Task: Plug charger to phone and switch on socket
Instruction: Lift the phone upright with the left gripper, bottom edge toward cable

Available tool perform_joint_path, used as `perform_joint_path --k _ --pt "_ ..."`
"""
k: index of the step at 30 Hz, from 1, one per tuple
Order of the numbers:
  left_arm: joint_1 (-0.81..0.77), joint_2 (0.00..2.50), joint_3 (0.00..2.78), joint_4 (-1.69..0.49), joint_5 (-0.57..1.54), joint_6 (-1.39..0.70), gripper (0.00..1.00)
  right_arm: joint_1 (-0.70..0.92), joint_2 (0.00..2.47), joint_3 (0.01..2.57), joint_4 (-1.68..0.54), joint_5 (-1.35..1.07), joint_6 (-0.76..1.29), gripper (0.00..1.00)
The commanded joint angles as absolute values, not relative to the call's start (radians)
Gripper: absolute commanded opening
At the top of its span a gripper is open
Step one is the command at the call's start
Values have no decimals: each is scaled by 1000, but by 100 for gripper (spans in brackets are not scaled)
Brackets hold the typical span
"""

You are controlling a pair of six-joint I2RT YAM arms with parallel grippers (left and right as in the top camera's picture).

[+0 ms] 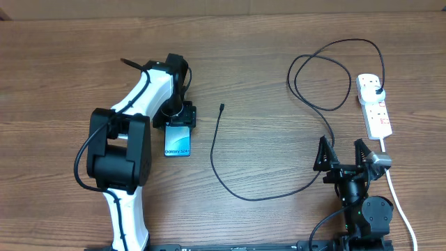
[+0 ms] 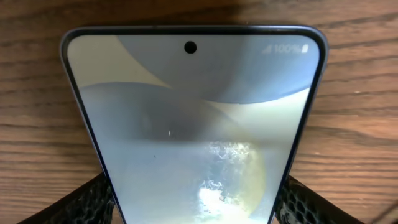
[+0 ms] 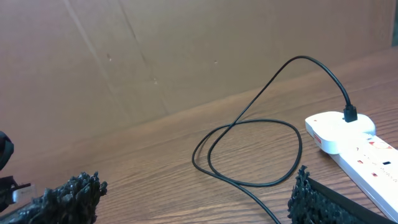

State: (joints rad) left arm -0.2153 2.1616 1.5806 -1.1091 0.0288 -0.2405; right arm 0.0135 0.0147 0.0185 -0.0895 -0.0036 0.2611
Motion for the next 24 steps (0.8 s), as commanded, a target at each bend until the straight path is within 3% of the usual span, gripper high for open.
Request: perform_joint_path --k 1,9,19,24 --pt "-210 2171 1653 -1135 72 -270 73 12 3 8 -84 -9 264 100" --pt "-210 2171 1778 -1211 149 -278 73 12 3 8 -84 -9 264 100" --pt "-210 2171 1831 -1205 456 -278 75 12 3 8 -84 -9 264 100" --pt "-210 2171 1831 -1204 477 -278 75 12 3 8 -84 -9 264 100"
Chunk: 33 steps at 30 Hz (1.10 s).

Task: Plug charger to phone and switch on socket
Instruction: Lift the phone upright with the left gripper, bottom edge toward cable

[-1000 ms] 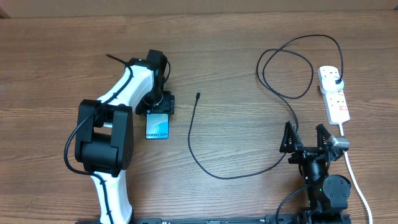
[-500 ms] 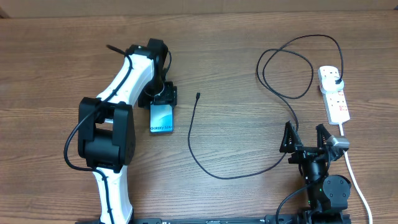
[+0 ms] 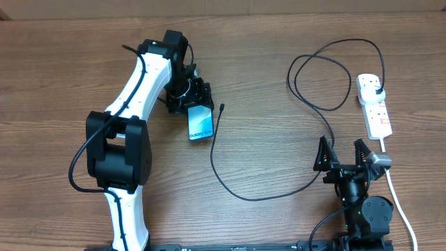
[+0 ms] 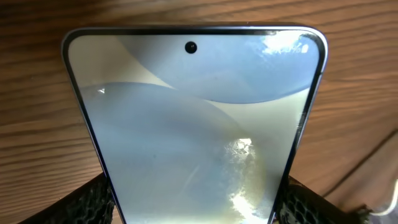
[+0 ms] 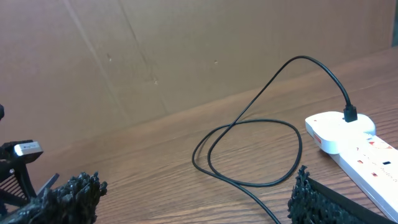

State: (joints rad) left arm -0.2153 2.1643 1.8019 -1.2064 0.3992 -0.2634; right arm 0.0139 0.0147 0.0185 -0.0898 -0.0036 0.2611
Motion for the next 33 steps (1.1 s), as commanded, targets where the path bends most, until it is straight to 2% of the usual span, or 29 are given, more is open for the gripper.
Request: perform_joint_path --k 1,7,10,14,22,33 --pt "-210 2171 1831 -1204 477 -278 75 12 3 8 -84 -9 264 100" --pt "-210 2171 1831 -1204 488 -278 74 12 3 8 -84 -9 264 100" --pt "-210 2171 1831 -1204 503 -278 78 12 3 8 -84 -9 264 100" --pt "-210 2171 1831 -1205 600 -277 78 12 3 8 -84 -9 264 100" --pt "-210 2171 1831 -1204 655 -298 63 12 3 8 -84 -9 264 100" --pt "-210 2171 1831 -1200 654 -547 59 12 3 8 -84 -9 264 100"
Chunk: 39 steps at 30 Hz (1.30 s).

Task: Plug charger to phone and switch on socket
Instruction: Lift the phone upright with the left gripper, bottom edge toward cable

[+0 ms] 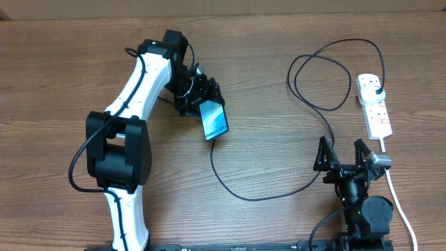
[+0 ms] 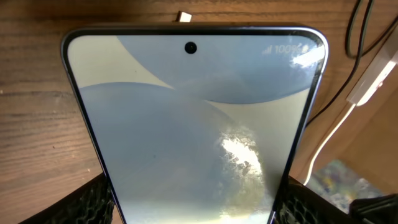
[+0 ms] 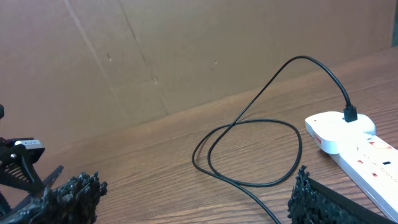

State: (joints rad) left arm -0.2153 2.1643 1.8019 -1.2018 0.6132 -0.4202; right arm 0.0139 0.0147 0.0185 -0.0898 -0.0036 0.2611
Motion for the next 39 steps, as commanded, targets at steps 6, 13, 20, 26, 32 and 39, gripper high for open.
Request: perform_joint_path --k 6,13,20,26,32,39 --pt "-210 2171 1831 -1200 654 -741 59 12 3 8 -84 -9 264 100" --pt "-211 2171 1831 -1201 655 -928 59 12 3 8 -84 -9 264 100" --pt "-211 2171 1831 -1205 673 -1060 57 12 3 8 -84 -9 264 100" --pt "-211 2171 1831 -1204 708 -1070 59 12 3 8 -84 -9 264 100" --pt "-210 2171 1831 -1203 760 -1071 60 12 3 8 -84 -9 264 100" --pt "-210 2171 1831 -1205 794 -1074 60 12 3 8 -84 -9 264 100"
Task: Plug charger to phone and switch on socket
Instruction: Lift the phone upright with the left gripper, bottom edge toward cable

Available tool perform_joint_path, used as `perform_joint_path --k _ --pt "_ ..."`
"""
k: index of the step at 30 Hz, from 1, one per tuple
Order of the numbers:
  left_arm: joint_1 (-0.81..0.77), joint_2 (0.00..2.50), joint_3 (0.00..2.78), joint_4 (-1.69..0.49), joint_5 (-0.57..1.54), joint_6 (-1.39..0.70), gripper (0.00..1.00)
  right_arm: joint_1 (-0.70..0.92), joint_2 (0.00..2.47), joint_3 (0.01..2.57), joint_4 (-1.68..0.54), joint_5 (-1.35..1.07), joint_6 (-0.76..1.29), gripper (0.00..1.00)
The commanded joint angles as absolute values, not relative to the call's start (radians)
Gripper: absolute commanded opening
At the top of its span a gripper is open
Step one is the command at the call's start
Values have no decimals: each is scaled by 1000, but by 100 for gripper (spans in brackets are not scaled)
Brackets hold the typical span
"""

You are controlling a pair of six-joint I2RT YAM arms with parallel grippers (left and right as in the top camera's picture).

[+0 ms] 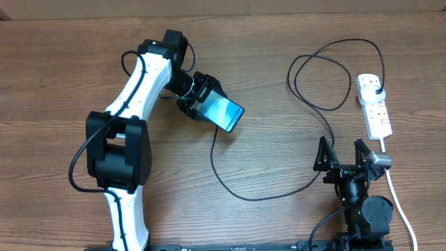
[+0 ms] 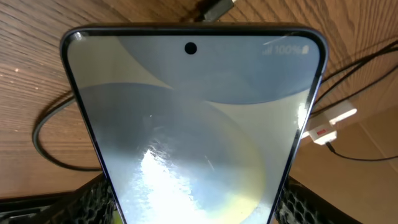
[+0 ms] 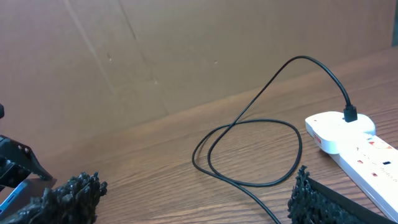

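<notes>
My left gripper is shut on the phone, holding it tilted above the table with its lit screen facing the wrist camera. The black charger cable loops across the table; its free plug shows just past the phone's top edge. The cable's other end is plugged into the white socket strip at the right. My right gripper rests open near the front right, with nothing between its fingers.
The cable makes a double loop left of the socket strip. A white lead runs from the strip toward the front edge. A brown cardboard wall stands behind the table.
My left gripper has turned the phone so it now points to the right, lying more level, a little right of where it was. The right arm has not moved.
The phone lay on the table left of the cable end with my left gripper shut on it. Then it was held nearer the cable's free plug, then over it, tilted. Now it points right above the plug. The right gripper stayed open throughout.
</notes>
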State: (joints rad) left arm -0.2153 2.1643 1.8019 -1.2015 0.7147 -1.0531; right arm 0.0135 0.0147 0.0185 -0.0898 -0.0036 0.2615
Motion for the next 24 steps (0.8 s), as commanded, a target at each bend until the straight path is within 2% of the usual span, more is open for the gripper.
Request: perform_joint_path --k 1,14,24 --pt "-210 2171 1831 -1208 804 -1074 61 12 3 8 -84 -9 264 100" --pt "-210 2171 1831 -1215 881 -1112 64 12 3 8 -84 -9 264 100" --pt "-210 2171 1831 -1214 888 -1127 62 12 3 8 -84 -9 264 100"
